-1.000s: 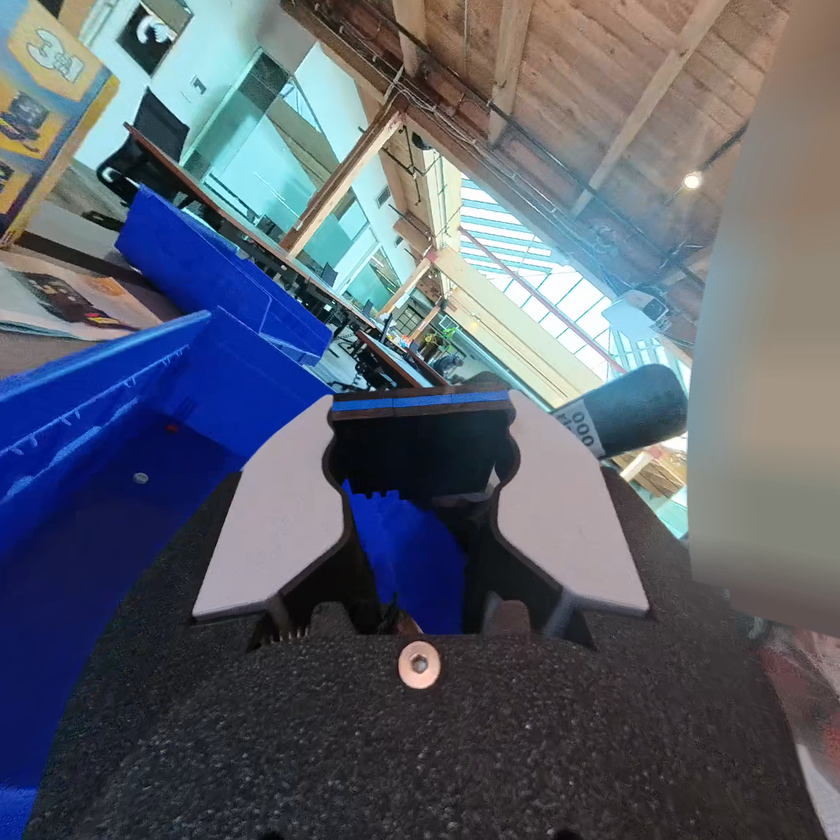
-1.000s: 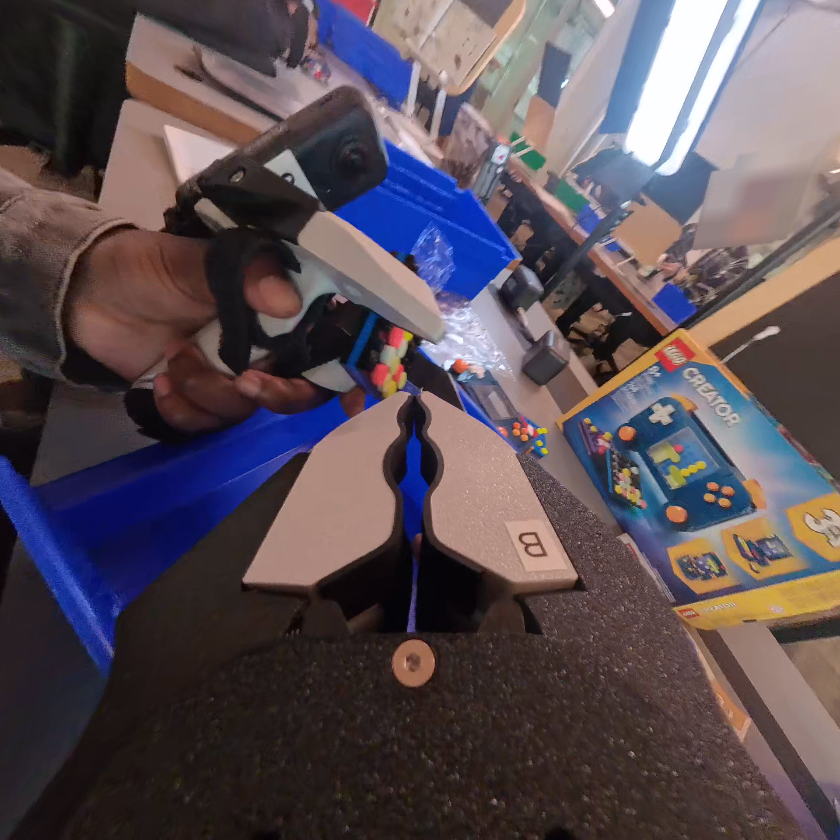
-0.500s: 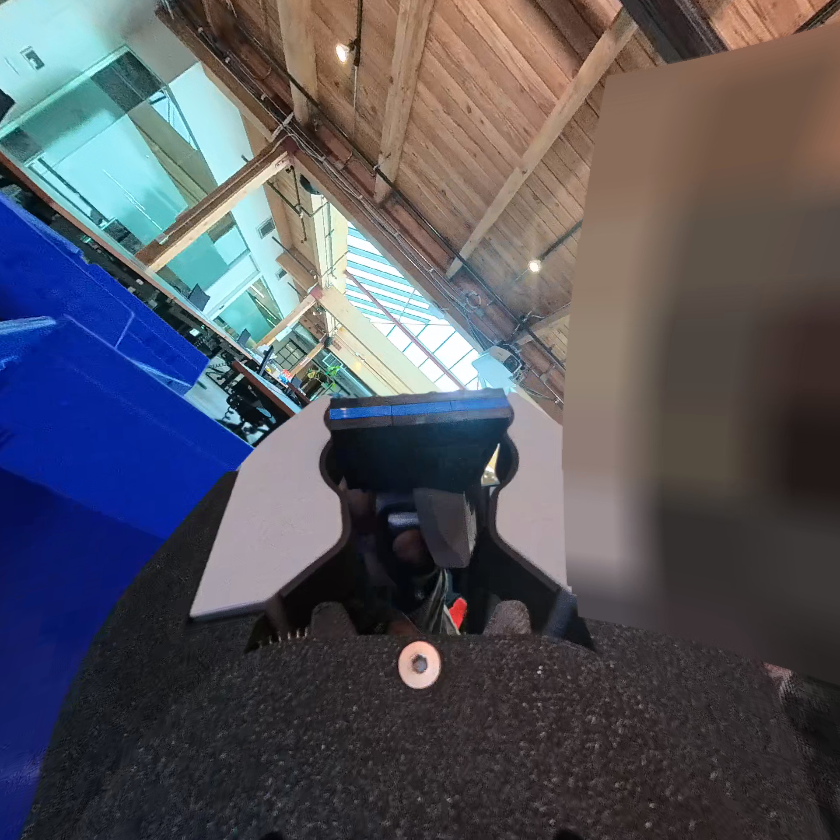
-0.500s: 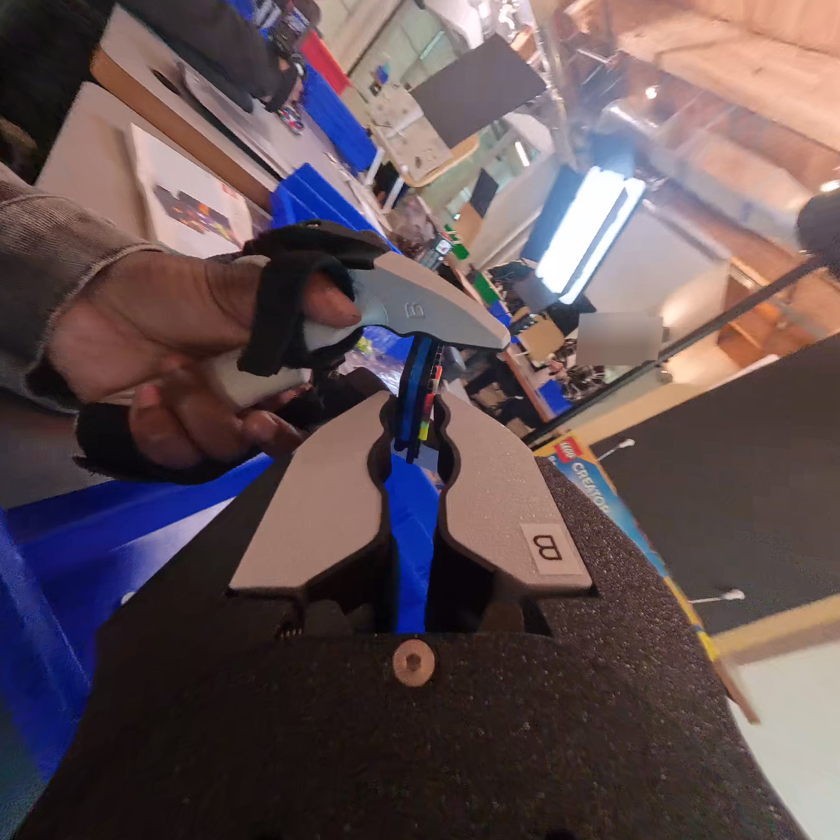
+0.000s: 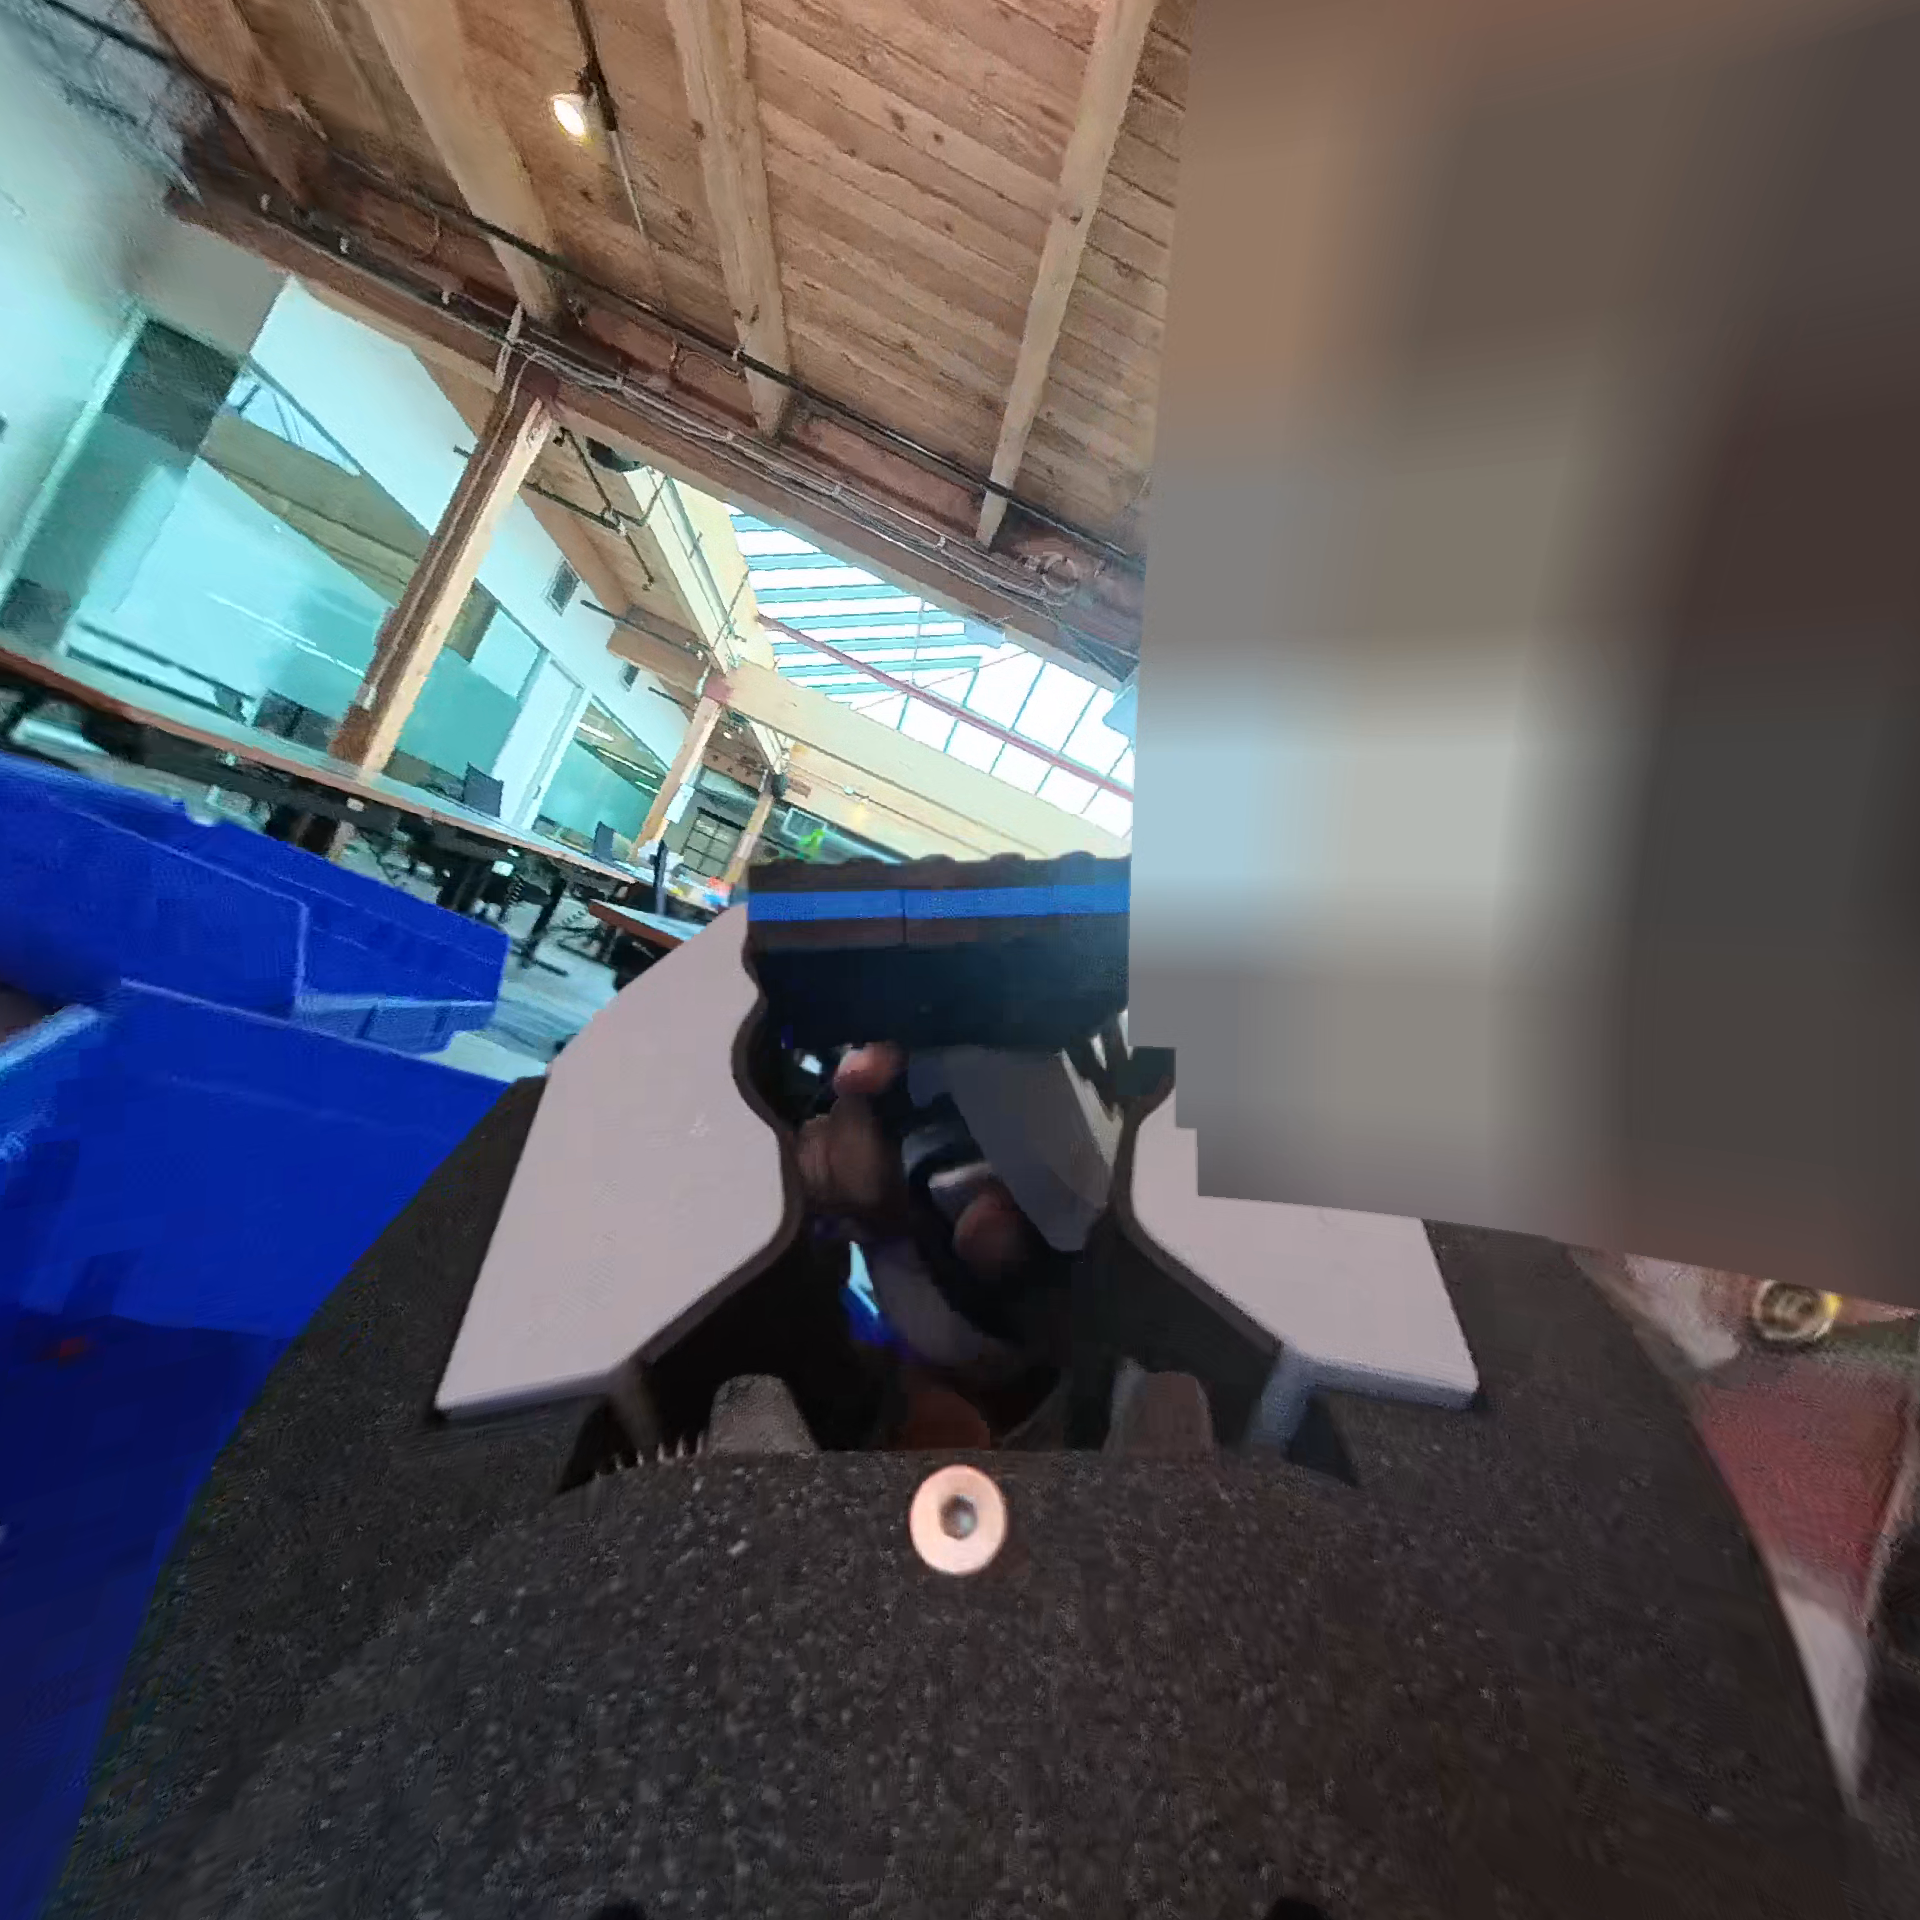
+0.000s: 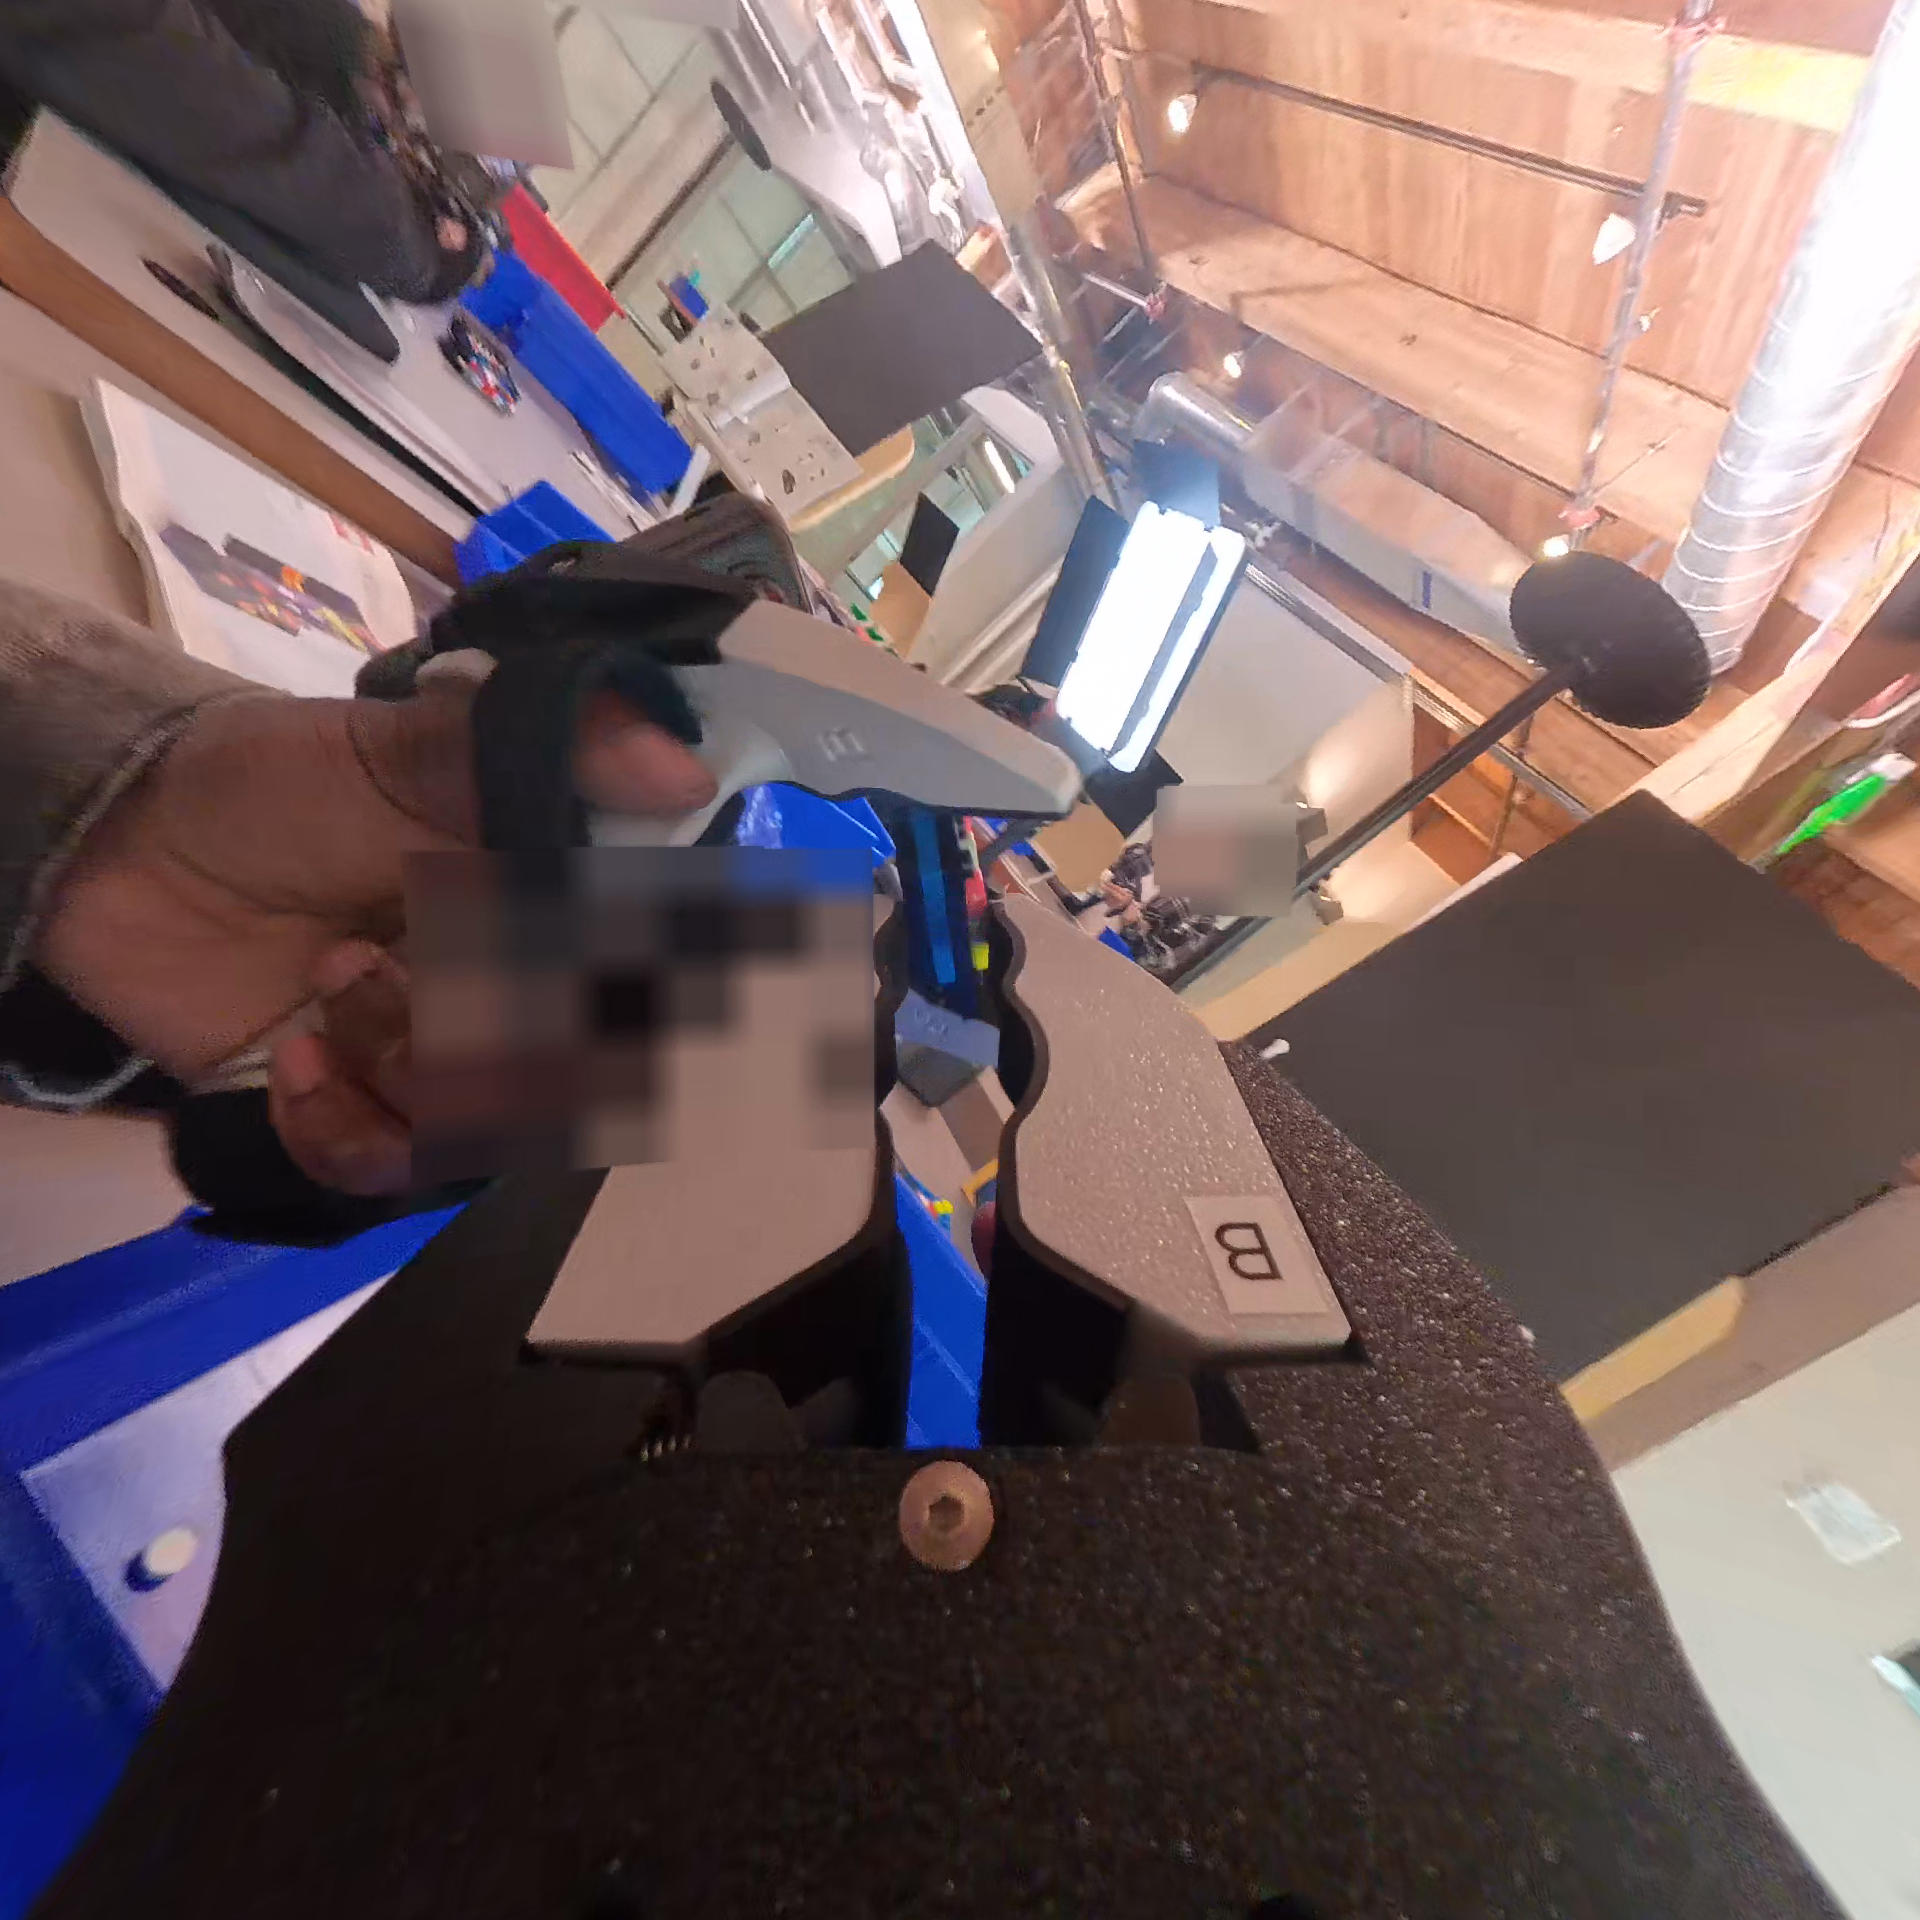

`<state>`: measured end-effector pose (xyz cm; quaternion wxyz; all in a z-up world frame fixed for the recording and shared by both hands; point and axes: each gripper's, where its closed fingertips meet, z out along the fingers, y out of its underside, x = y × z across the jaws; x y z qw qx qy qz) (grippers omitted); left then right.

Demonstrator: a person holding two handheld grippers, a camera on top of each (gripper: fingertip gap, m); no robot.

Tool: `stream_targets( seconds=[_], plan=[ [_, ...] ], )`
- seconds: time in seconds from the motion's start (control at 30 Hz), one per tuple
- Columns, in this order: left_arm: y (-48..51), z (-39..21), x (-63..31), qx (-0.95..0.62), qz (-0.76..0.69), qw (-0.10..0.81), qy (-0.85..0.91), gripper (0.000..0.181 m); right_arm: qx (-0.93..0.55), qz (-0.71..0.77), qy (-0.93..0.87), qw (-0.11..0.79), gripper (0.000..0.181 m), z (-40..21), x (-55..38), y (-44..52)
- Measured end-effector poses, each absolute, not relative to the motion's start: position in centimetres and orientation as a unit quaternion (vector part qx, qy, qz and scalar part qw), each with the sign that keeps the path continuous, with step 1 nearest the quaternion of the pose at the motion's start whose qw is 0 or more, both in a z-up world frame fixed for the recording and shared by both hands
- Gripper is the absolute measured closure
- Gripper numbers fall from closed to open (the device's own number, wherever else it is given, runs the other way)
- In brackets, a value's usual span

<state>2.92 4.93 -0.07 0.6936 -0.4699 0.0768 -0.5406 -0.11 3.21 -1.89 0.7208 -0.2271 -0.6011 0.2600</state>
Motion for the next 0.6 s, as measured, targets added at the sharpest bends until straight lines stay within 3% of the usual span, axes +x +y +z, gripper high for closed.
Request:
stream_targets(
  seconds=[0.03, 0.13, 0.3, 0.43, 0.6],
  plan=[
    [4.6, 0.1, 2.7, -0.466, -0.514, 0.714, 0.097, 0.117, -0.228, 0.281, -0.601, 0.713, 0.166, -1.8, 0.1, 3.2],
    [4.4, 0.3, 1.0, -0.485, -0.378, 0.773, 0.158, 0.117, -0.282, 0.396, -0.595, 0.639, 0.165, -1.6, 1.4, 4.1],
    [5.2, -1.8, 1.1, -0.528, -0.066, 0.787, 0.313, 0.117, -0.419, 0.635, -0.523, 0.385, 0.176, -1.4, 2.1, 4.9],
    [5.1, -1.2, 2.3, -0.488, 0.022, 0.792, 0.366, 0.117, -0.44, 0.669, -0.555, 0.228, 0.163, -2.7, 1.5, 4.1],
    [5.8, -1.8, 2.8, -0.468, 0.1, 0.769, 0.425, 0.117, -0.416, 0.657, -0.616, 0.128, 0.165, -3.2, 2.0, 2.9]
  ],
)
